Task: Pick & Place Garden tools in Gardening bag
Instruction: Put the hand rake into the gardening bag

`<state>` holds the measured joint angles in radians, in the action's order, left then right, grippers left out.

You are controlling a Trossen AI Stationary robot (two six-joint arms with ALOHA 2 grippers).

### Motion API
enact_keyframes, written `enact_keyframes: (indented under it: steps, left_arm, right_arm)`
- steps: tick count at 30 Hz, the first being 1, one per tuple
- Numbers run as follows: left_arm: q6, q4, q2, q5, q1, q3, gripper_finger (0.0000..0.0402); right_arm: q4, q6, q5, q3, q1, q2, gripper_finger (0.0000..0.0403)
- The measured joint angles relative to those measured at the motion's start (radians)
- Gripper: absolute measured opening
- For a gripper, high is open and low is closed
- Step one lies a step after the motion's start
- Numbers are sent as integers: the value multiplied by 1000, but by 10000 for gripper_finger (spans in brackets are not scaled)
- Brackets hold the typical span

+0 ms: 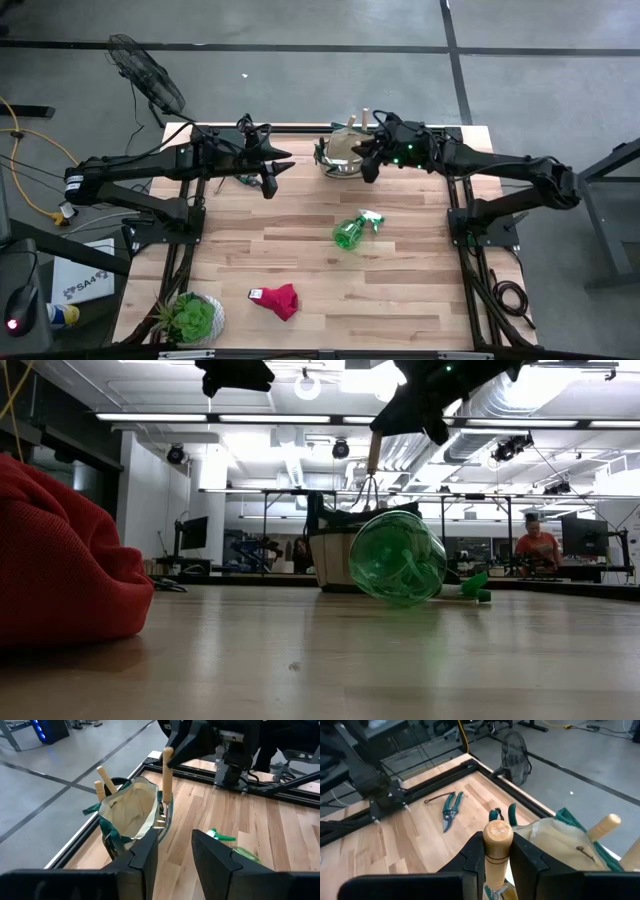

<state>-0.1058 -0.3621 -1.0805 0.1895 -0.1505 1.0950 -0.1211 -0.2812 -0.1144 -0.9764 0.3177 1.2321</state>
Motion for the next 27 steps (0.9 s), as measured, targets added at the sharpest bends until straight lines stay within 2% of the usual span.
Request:
enact_keyframes:
  steps: [4,9,15,27]
  left_arm:
    - [-4,-5,0,0,0,0,116]
    - [-5,-4,0,1,0,0,116]
    - [-8,-4,0,1,0,0,116]
    - [-8,-3,0,3,0,0,116]
  right_arm:
    - [-6,39,49,0,24,-24,55]
    - [-40,65,174,0,72,-30,55]
    - [-70,77,178,0,114,-30,55]
    - [-69,82,267,0,148,10,55]
